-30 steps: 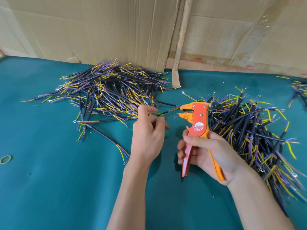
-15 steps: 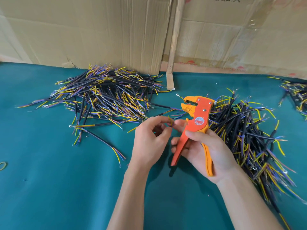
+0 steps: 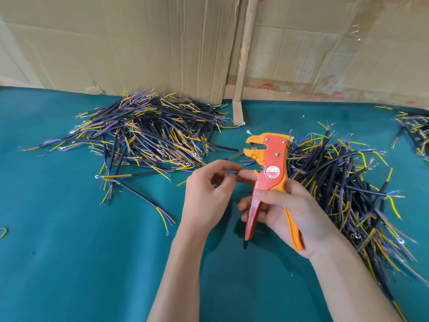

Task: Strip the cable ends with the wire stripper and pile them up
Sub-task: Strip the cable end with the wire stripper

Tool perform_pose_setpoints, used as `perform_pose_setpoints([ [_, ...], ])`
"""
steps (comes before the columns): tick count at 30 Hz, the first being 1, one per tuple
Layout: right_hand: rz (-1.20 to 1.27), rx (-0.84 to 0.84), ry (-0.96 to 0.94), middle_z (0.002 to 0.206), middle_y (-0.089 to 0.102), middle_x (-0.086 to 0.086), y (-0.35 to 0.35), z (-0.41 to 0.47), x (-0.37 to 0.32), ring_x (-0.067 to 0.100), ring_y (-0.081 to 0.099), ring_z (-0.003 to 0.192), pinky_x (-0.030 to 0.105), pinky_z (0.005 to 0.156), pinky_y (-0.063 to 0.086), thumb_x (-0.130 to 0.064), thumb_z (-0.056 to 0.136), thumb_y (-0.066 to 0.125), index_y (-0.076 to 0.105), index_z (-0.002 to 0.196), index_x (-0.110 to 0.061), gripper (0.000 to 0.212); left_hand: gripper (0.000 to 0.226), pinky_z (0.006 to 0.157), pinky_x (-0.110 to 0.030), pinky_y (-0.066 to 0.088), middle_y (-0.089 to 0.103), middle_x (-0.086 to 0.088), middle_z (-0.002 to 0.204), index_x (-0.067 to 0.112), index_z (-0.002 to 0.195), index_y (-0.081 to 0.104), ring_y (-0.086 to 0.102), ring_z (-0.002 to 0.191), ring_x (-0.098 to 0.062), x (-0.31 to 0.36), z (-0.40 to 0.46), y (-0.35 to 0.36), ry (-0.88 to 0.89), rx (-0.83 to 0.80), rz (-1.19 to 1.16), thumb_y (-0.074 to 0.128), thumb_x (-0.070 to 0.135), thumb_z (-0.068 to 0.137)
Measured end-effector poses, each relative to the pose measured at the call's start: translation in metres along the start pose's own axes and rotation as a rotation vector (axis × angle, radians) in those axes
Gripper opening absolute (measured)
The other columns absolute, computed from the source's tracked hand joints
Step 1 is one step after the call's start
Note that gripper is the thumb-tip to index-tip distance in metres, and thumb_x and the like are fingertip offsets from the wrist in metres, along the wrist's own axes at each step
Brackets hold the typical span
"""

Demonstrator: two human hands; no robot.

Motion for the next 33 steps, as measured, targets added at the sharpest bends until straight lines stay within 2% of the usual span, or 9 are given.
perform_pose_setpoints([
  [5, 0.065, 0.015, -0.038, 0.125, 0.067, 0.024, -0.005, 0.0, -0.003, 0.034, 0.067, 0.076, 0.046, 0.065, 0.057, -0.005, 0.079, 0.066, 0.066, 0.122, 0.006, 0.045, 0.02, 0.063, -0.03, 0.048, 0.062, 0.005, 0.066, 0.026, 0.093, 0.075, 0.06, 0.062, -0.026, 0.0, 0.0, -0.002, -0.011, 0.015, -0.015, 0.063, 0.016, 0.082],
  [8, 0.13, -0.007, -0.06, 0.122, 0.066, 0.025, -0.006, 0.0, -0.005, 0.032, 0.066, 0.078, 0.044, 0.067, 0.056, -0.008, 0.08, 0.066, 0.064, 0.127, 0.007, 0.05, 0.008, 0.058, -0.025, 0.049, 0.069, 0.0, 0.071, 0.021, 0.087, 0.07, 0.063, 0.059, -0.018, -0.001, 0.0, -0.002, -0.041, 0.043, -0.103, 0.069, 0.014, 0.083],
  [12, 0.202, 0.015, -0.089, 0.123, 0.065, 0.023, -0.008, 0.001, -0.007, 0.031, 0.064, 0.079, 0.044, 0.07, 0.056, -0.013, 0.079, 0.065, 0.06, 0.132, 0.007, 0.057, 0.009, 0.062, -0.029, 0.054, 0.07, 0.01, 0.068, 0.024, 0.081, 0.074, 0.064, 0.06, -0.012, -0.003, 0.002, -0.002, -0.038, 0.072, -0.041, 0.065, 0.023, 0.082],
  [14, 0.176, 0.06, -0.063, 0.121, 0.067, 0.025, -0.011, 0.003, -0.007, 0.033, 0.066, 0.079, 0.045, 0.07, 0.057, -0.014, 0.079, 0.064, 0.062, 0.129, 0.007, 0.054, 0.01, 0.064, -0.027, 0.053, 0.069, 0.014, 0.066, 0.024, 0.08, 0.075, 0.064, 0.06, -0.009, -0.005, 0.003, -0.004, -0.031, 0.118, -0.03, 0.066, 0.021, 0.085],
  [16, 0.109, 0.083, 0.015, 0.108, 0.069, 0.027, -0.011, 0.002, -0.003, 0.036, 0.069, 0.079, 0.046, 0.069, 0.06, -0.013, 0.077, 0.065, 0.063, 0.126, 0.007, 0.053, 0.011, 0.063, -0.026, 0.052, 0.069, 0.013, 0.065, 0.023, 0.08, 0.075, 0.063, 0.059, -0.009, -0.007, 0.005, -0.008, -0.039, 0.177, -0.027, 0.069, 0.019, 0.087],
  [18, 0.032, 0.062, 0.114, 0.095, 0.069, 0.027, -0.007, 0.001, 0.003, 0.039, 0.07, 0.078, 0.046, 0.068, 0.06, -0.012, 0.076, 0.067, 0.062, 0.125, 0.009, 0.054, 0.012, 0.061, -0.027, 0.05, 0.069, 0.01, 0.064, 0.022, 0.078, 0.074, 0.06, 0.058, -0.009, -0.009, 0.005, -0.011, -0.048, 0.216, -0.022, 0.071, 0.021, 0.089],
  [21, -0.03, 0.021, 0.201, 0.09, 0.066, 0.028, 0.002, -0.001, 0.011, 0.042, 0.069, 0.077, 0.047, 0.069, 0.06, -0.008, 0.075, 0.07, 0.061, 0.122, 0.01, 0.051, 0.014, 0.061, -0.03, 0.05, 0.068, 0.008, 0.063, 0.021, 0.075, 0.073, 0.058, 0.057, -0.009, -0.012, 0.006, -0.015, -0.075, 0.252, -0.032, 0.072, 0.022, 0.089],
  [26, 0.003, -0.02, 0.232, 0.086, 0.065, 0.026, 0.012, -0.001, 0.016, 0.042, 0.069, 0.077, 0.047, 0.068, 0.06, 0.0, 0.073, 0.072, 0.062, 0.119, 0.009, 0.048, 0.017, 0.059, -0.029, 0.047, 0.064, 0.011, 0.059, 0.019, 0.074, 0.072, 0.052, 0.054, -0.007, -0.012, 0.007, -0.016, -0.096, 0.269, -0.06, 0.07, 0.018, 0.09],
  [33, 0.012, -0.02, 0.197, 0.08, 0.062, 0.021, 0.019, 0.0, 0.016, 0.038, 0.067, 0.072, 0.045, 0.066, 0.059, 0.002, 0.072, 0.073, 0.064, 0.113, 0.005, 0.042, 0.014, 0.061, -0.032, 0.048, 0.065, 0.012, 0.063, 0.021, 0.075, 0.072, 0.057, 0.058, -0.009, -0.012, 0.007, -0.015, -0.098, 0.233, -0.078, 0.07, 0.018, 0.089],
])
Point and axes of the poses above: each hand's wrist, its own z-axis towards the middle knuckle, its own y-axis out of the palm, x = y × z, the point moved 4 cm from there along z, towards the middle knuckle
